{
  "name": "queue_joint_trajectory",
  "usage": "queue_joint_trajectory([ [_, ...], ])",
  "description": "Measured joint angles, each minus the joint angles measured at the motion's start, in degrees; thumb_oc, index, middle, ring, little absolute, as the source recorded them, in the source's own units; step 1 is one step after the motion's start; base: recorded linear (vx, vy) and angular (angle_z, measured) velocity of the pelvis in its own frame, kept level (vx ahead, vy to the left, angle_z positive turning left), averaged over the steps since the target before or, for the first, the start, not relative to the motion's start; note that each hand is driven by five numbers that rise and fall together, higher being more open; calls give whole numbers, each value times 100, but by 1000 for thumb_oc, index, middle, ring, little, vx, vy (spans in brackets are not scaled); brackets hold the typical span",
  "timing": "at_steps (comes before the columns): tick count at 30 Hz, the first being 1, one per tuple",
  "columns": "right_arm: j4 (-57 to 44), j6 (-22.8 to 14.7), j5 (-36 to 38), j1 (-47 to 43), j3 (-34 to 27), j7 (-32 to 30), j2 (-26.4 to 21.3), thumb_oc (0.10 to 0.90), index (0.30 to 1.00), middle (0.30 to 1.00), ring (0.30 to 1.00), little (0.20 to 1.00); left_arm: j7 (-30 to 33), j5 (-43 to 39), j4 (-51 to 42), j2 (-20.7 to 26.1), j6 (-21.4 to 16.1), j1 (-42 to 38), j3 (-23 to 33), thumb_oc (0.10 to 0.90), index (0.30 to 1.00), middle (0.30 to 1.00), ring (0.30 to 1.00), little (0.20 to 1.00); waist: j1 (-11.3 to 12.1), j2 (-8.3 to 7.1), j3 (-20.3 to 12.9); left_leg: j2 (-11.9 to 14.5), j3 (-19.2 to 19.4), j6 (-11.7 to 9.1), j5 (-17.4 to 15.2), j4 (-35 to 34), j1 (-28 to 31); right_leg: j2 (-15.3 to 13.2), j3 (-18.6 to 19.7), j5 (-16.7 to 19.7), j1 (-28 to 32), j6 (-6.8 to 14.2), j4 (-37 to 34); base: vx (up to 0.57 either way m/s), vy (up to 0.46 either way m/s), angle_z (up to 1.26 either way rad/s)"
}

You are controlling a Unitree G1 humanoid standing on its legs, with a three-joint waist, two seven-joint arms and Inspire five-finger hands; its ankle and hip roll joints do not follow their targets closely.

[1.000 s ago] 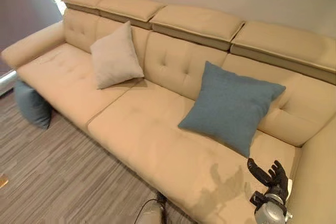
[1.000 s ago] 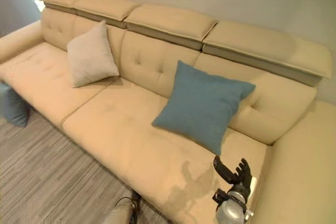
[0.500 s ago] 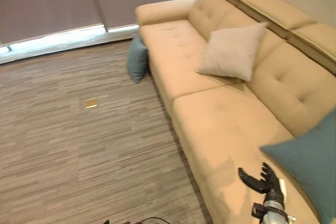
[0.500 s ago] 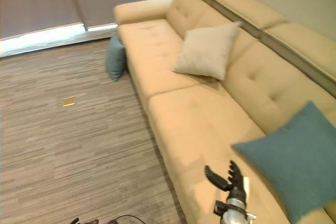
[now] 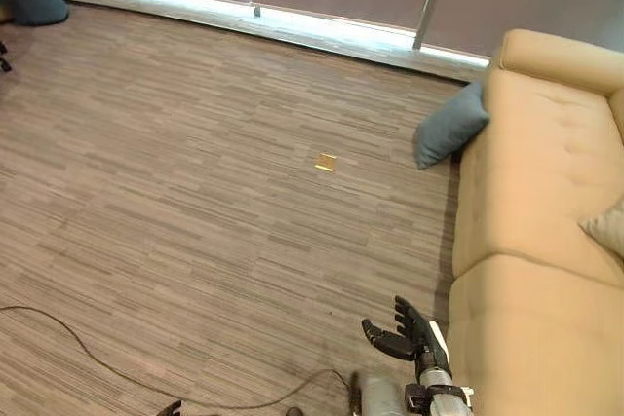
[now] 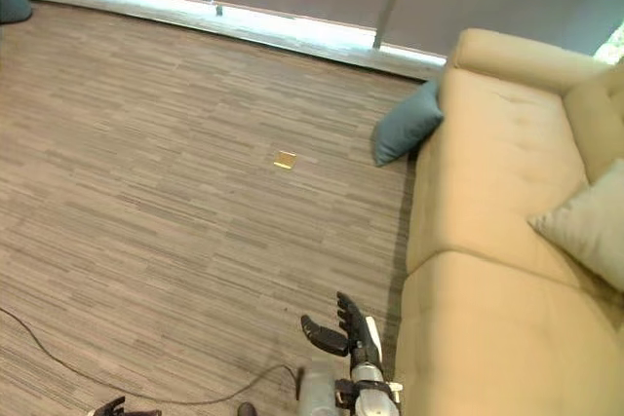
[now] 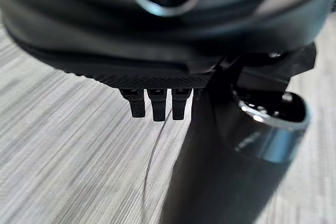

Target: Pick up all the scattered cushions and arrange them neatly on the sofa.

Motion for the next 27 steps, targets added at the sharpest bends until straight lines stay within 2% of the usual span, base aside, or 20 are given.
queue_joint_trajectory([
  [2, 292, 58, 15, 23, -197, 5, -14, 800, 900, 900, 900, 900, -116, 18, -28, -132, 33, 100, -35, 800, 900, 900, 900, 900, -67, -33, -25, 24, -2, -106, -200, -124, 427, 136, -795, 225, -15, -248, -863, 533, -136, 13],
  [4, 401, 118, 49, 118, -362, -23, -158, 800, 900, 900, 900, 900, -128, 195, -56, -224, 60, 203, -248, 800, 900, 900, 900, 900, -126, 56, -107, 139, -41, -327, -445, -210, 900, 339, -1009, 374, 203, -463, -1080, 548, -188, 13],
  [6, 617, 79, 198, 310, -795, -91, -95, 800, 900, 900, 900, 900, -136, 448, -58, -244, 67, 324, -419, 800, 900, 900, 900, 900, -367, 55, -406, 360, 80, -928, -812, 1268, 884, 703, -559, 1095, 773, -1253, -1214, 345, -205, 17],
  [7, 837, 54, 213, 245, -883, -124, -93, 800, 900, 900, 900, 900, -142, 449, -81, -222, 62, 327, -351, 800, 900, 900, 900, 900, -354, 122, -506, 513, 249, -1142, -647, 2600, 376, 818, -504, 1023, 978, -1422, -1317, 328, -218, -35],
  [8, 926, 50, 245, 224, -938, -181, -128, 800, 900, 900, 900, 900, -126, 443, -79, -201, 30, 294, -385, 800, 900, 900, 900, 900, -291, 57, -584, 655, 330, -1181, -337, 3809, -96, 866, -251, 1123, 1118, -1475, -1421, 459, -174, -116],
  [9, 950, -2, 256, 42, -973, -273, -257, 800, 900, 900, 900, 900, -103, 433, -157, -259, -10, 263, -398, 800, 900, 900, 900, 900, -147, 188, -611, 792, 288, -1096, -232, 4636, -580, 1109, 117, 1067, 1393, -1435, -1523, 356, -102, -125],
  [10, 954, -45, 261, -37, -974, -307, -306, 800, 900, 900, 900, 900, -107, 434, -242, -276, -2, 227, -405, 800, 900, 900, 900, 900, -124, 218, -594, 834, 200, -1098, -257, 4874, -831, 1193, 266, 1001, 1525, -1502, -1600, 358, -17, -153],
  [11, 979, -67, 268, -200, -989, -375, -338, 800, 900, 900, 900, 900, -113, 435, -361, -243, -35, 114, -420, 800, 900, 900, 900, 900, -7, 176, -491, 883, 173, -888, -375, 4917, -1216, 1266, 609, 1016, 1846, -1529, -1851, 274, 51, -111],
  [13, 960, -155, 265, -372, -940, -463, -329, 800, 900, 900, 900, 900, -113, 434, -669, -178, -120, 0, -435, 800, 900, 900, 900, 900, -2, 73, -415, 919, -31, -856, -368, 4352, -1834, 1286, 922, 828, 2277, -1405, -2181, 436, 130, -109],
  [15, 991, -122, 261, -456, -839, -586, -374, 800, 900, 900, 900, 900, -114, 436, -793, -215, -220, -78, -458, 800, 900, 900, 900, 900, 186, -59, -325, 673, -408, -861, -312, 2522, -1916, 1252, 1475, 874, 2633, -1346, -2452, 481, 134, -130],
  [17, 1002, -108, 234, -620, -728, -637, -484, 800, 900, 900, 900, 900, -106, 393, -790, -278, -247, -224, -438, 800, 900, 900, 900, 900, 402, -6, -174, 552, -1438, -941, 202, 190, -1934, 1380, 2263, 906, 3060, -1256, -2739, 391, 65, -173],
  [18, 1063, -103, 217, -691, -681, -697, -511, 800, 900, 900, 900, 900, -97, 372, -799, -281, -248, -276, -415, 800, 900, 900, 900, 900, 423, -8, -108, 407, -2200, -1030, 377, -147, -1997, 1412, 2614, 829, 3269, -1210, -2816, 443, 122, -190],
  [19, 1071, -104, 190, -673, -665, -759, -534, 800, 900, 900, 900, 900, -33, 377, -774, -265, -245, -319, -365, 800, 900, 900, 900, 900, 613, 21, -22, 350, -2332, -1061, 568, -4, -2168, 1407, 2758, 808, 3541, -1275, -2853, 314, 102, -167],
  [21, 1083, -114, 187, -599, -680, -804, -560, 800, 900, 900, 900, 900, 51, 459, -536, -268, -246, -331, -377, 800, 900, 900, 900, 900, 563, 64, -40, 139, -2327, -1004, 708, 334, -2207, 1366, 2881, 510, 3993, -1153, -2976, 414, 252, -132],
  [22, 1056, -116, 190, -416, -736, -869, -578, 800, 900, 900, 900, 900, 103, 511, -364, -295, -203, -244, -450, 800, 900, 900, 900, 900, 490, 204, -164, 84, -2321, -741, 859, 546, -2172, 1436, 3049, 274, 4144, -1031, -2843, 364, 293, -136],
  [23, 1063, -116, 177, -385, -768, -930, -580, 800, 900, 900, 900, 900, 126, 586, -318, -349, -206, -169, -483, 800, 900, 900, 900, 900, 465, 337, -286, 55, -2451, -663, 1162, 587, -2018, 1462, 3281, 60, 4147, -1134, -2555, 394, 313, -182],
  [24, 1098, -87, 171, -421, -767, -947, -486, 800, 900, 900, 900, 900, 145, 655, -263, -376, -180, 14, -484, 800, 900, 900, 900, 900, 594, 285, -307, 103, -2220, -629, 1727, 465, -1814, 1499, 3349, -353, 3977, -755, -1907, 249, 198, -182],
  [25, 1079, -89, 147, -363, -773, -1007, -386, 800, 900, 900, 900, 900, 151, 690, -270, -243, -173, -54, -480, 800, 900, 900, 900, 900, 487, 181, -288, 55, -1990, -366, 1580, 359, -1673, 1339, 3100, -442, 3679, -606, -1339, 314, 253, -149],
  [26, 1129, -81, 130, -418, -815, -1017, -316, 800, 900, 900, 900, 900, 157, 689, -259, -223, -167, -74, -475, 800, 900, 900, 900, 900, 502, 164, -275, 84, -1834, -316, 1553, 248, -1583, 1337, 2973, -497, 3435, -512, -875, 221, 196, -130],
  [27, 1119, -52, 117, -516, -905, -1109, -199, 800, 900, 900, 900, 900, 188, 695, -257, -240, -119, -127, -494, 800, 900, 900, 900, 900, 565, 225, -186, 119, -1452, -173, 1492, 95, -1388, 1064, 2132, -581, 2787, -343, 486, 139, 130, -132],
])
